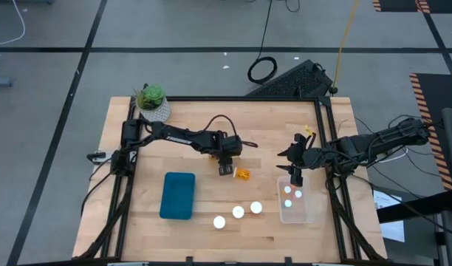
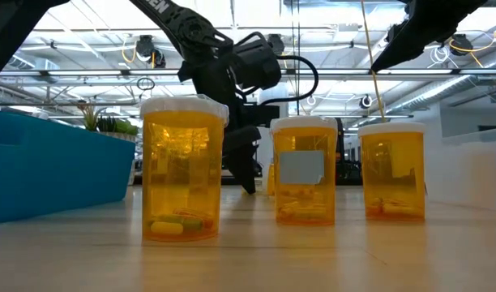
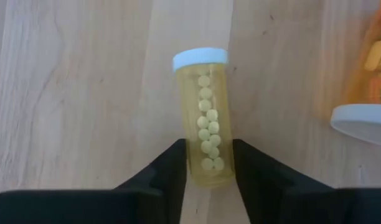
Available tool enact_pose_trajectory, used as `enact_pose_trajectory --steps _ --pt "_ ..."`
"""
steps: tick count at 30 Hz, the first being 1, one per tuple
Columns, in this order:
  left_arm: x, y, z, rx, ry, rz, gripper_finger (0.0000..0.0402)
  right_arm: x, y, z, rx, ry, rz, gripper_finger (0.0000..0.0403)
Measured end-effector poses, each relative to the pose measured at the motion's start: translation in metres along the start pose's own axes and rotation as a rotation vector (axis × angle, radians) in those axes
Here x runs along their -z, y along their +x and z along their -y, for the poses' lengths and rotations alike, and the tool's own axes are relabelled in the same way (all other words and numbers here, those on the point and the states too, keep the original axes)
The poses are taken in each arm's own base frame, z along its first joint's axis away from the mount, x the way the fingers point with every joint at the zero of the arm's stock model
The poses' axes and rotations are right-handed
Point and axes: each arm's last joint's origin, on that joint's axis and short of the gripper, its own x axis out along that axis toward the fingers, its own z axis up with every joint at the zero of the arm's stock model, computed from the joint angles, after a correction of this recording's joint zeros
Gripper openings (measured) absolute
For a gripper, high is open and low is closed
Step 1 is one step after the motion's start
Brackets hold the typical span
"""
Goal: Pick and place medicine bottles into bin by pill shape (circle, oval)
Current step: Put the yellow bottled tablet into the transparent bin
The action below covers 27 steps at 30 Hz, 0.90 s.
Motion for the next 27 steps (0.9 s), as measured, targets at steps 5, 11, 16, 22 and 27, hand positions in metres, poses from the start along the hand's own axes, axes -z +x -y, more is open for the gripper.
enact_pose_trajectory --steps 5,11,16,22,27 --pt "-0.001 -0.005 -0.001 -0.009 0.002 0.004 0.01 0.0 0.0 0.0 0.0 0.002 0.002 0.0196" --pt "-0.011 -0.042 0.001 -0.014 0.005 0.104 0.0116 -0.005 0.0 -0.001 -0.014 0.023 0.05 0.0196" --pt "-0.018 -0.078 0.016 0.0 0.027 0.212 0.0108 -0.009 0.0 -0.002 -0.023 0.01 0.09 0.0196" --pt "-0.025 -0.102 0.049 0.052 0.074 0.342 0.0105 -0.013 0.008 -0.007 -0.046 -0.025 0.228 0.0197" --pt "-0.03 -0.111 0.083 0.107 0.132 0.457 0.0113 -0.004 0.03 -0.014 -0.073 -0.085 0.271 0.0215"
